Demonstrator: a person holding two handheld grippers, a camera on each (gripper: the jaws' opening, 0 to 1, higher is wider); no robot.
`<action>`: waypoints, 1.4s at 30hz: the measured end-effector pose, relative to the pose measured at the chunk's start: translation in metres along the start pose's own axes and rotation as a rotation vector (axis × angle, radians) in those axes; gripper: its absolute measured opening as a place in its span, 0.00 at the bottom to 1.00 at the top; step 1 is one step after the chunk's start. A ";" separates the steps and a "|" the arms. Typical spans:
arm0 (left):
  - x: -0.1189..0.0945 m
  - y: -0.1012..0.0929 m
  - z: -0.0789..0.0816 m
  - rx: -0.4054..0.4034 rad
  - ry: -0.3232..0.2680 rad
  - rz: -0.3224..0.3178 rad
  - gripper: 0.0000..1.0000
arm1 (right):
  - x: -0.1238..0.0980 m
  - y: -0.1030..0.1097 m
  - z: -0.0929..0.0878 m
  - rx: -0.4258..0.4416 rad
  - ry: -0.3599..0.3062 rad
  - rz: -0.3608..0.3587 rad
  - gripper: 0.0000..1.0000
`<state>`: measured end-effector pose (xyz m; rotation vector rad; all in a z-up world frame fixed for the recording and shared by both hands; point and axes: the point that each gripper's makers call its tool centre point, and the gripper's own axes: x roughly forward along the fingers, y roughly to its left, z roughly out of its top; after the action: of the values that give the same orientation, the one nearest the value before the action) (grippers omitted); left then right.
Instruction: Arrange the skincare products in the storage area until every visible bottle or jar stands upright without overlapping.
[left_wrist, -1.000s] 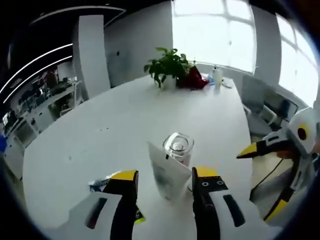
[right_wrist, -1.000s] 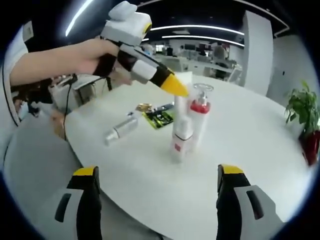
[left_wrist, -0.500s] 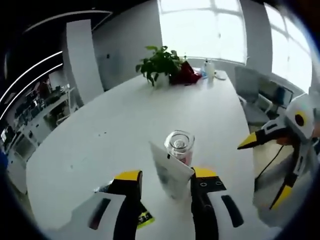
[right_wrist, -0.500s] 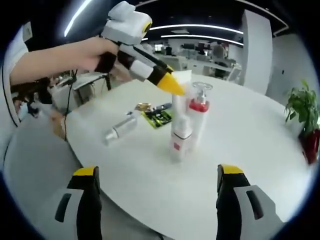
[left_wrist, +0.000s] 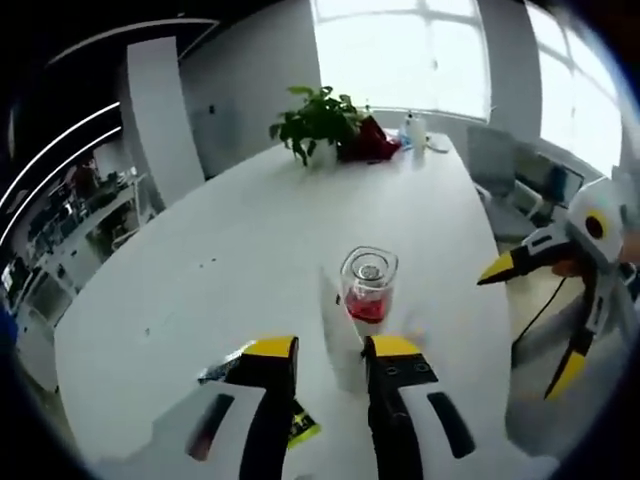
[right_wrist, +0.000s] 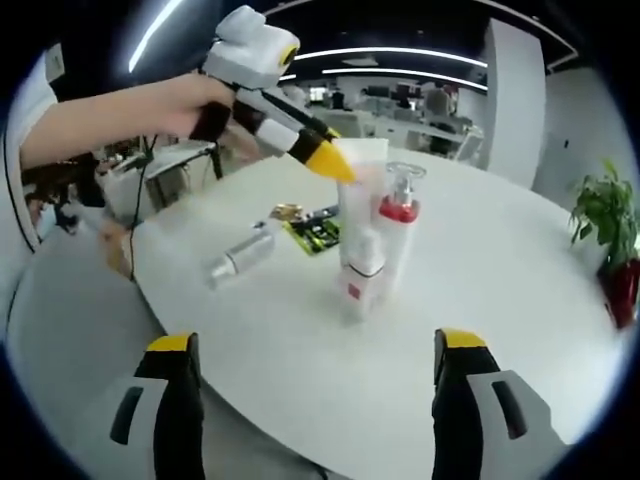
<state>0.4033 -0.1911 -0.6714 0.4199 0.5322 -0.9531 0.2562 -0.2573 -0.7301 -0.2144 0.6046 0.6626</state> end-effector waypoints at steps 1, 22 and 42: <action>-0.001 0.003 -0.001 0.003 -0.001 -0.002 0.23 | 0.000 0.000 0.000 0.001 -0.001 0.000 0.96; -0.002 -0.006 0.001 0.260 -0.043 -0.241 0.12 | 0.000 -0.001 -0.001 0.007 0.002 -0.002 0.95; -0.002 -0.021 0.008 0.467 -0.040 -0.427 0.11 | 0.000 -0.003 -0.003 0.015 0.014 -0.015 0.95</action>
<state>0.3870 -0.2050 -0.6664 0.7205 0.3642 -1.5043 0.2567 -0.2609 -0.7325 -0.2091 0.6203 0.6420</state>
